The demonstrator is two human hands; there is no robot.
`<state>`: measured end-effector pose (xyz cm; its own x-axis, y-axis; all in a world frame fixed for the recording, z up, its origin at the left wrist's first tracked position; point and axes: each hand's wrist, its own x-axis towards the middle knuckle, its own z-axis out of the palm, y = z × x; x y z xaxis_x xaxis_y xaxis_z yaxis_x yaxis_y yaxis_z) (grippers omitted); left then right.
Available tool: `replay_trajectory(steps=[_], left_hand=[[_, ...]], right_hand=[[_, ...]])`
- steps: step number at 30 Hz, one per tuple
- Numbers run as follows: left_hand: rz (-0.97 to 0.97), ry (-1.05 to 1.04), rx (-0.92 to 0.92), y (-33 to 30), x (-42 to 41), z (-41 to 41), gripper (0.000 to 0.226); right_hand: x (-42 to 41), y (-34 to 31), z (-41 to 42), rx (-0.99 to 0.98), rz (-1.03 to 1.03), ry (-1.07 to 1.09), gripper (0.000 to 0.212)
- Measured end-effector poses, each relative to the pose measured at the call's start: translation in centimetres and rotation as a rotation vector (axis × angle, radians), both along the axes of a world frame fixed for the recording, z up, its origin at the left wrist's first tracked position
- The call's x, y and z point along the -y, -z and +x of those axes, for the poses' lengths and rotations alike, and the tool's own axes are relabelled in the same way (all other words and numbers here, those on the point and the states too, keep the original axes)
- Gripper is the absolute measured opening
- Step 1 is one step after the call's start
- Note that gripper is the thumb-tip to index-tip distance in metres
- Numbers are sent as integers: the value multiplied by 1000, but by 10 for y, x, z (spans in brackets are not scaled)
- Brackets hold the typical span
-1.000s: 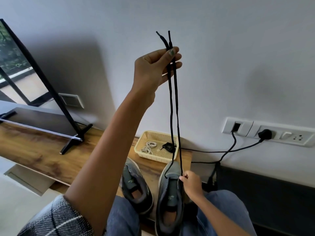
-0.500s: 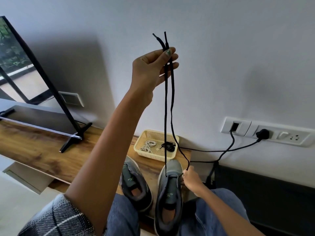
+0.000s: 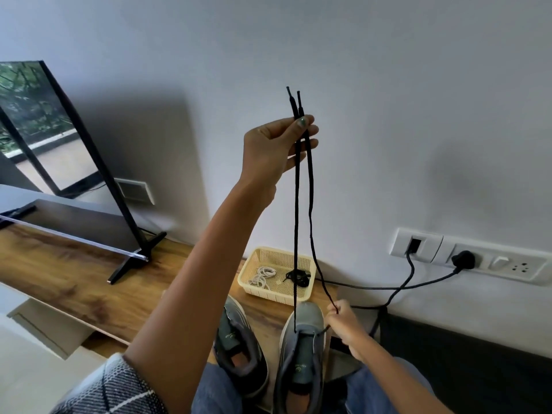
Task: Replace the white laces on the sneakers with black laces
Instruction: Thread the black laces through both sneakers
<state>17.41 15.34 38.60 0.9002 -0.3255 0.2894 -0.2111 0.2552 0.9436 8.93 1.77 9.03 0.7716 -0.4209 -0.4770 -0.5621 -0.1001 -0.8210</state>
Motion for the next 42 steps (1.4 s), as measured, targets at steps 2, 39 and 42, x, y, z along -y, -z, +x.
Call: replay_trajectory(steps=[2, 39, 42], left_hand=[[9, -11, 21, -4, 0, 0, 16], [-43, 4, 63, -46, 3, -22, 19], [-50, 26, 46, -49, 5, -23, 20]], right_hand=[[-1, -34, 7, 136, -77, -23, 26], [-33, -333, 29, 1196, -303, 182, 7], [-30, -335, 28, 1200, -349, 184, 4]])
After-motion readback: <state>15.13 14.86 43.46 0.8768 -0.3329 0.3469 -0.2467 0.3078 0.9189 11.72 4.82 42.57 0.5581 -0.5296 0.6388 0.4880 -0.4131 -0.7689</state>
